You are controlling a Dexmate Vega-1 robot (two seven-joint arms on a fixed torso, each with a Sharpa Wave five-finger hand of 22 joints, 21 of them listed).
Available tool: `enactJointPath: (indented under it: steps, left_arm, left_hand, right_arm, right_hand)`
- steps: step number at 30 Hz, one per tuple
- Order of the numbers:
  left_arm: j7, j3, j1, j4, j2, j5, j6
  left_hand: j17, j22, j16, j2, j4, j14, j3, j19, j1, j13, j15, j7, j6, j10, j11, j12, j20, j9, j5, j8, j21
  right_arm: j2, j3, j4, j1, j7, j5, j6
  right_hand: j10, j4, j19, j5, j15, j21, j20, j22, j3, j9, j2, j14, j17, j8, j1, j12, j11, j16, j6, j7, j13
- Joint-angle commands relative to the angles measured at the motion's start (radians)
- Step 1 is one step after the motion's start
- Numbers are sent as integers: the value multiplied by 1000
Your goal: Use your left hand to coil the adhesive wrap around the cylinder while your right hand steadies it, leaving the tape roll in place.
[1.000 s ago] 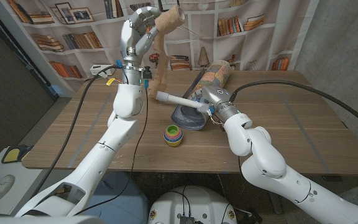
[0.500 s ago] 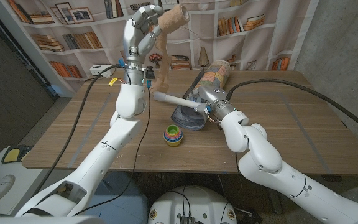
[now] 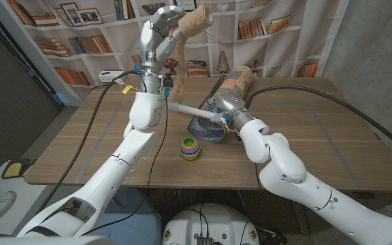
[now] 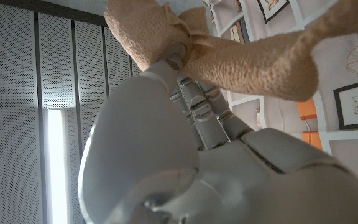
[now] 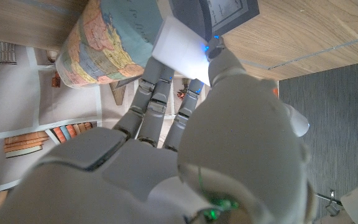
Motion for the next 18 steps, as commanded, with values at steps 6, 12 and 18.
enactJointPath:
  steps: [6,12,18]
  left_arm:
    - [-53,34,12,-28,18,-47,-21]
    - [-63,42,22,-38,26,-55,-25]
    - [-68,48,27,-44,28,-63,-21]
  left_hand:
    - [2,2,4,7,3,77,-4,-4,8,2,-75,-2,2,5,-4,5,-4,2,2,6,4]
    - [3,2,4,7,3,78,-4,-5,7,1,-73,1,3,4,-6,6,-4,3,2,8,4]
    - [3,1,3,9,4,76,-3,-7,6,1,-76,-1,2,5,-4,6,-3,2,3,7,3]
  right_arm:
    - [12,-22,36,36,-26,41,19]
    - [16,-18,43,40,-41,60,27]
    - [17,-17,52,55,-45,88,46]
  right_hand:
    - [53,28,8,7,-280,7,-67,3,122,3,8,168,3,-1,7,7,-48,6,-1,5,6]
    - [54,28,8,8,-280,7,-67,3,122,2,7,166,2,-1,7,6,-48,5,-1,5,4]
    - [44,29,9,8,-280,7,-67,3,123,2,7,168,2,-1,7,5,-44,6,1,5,9]
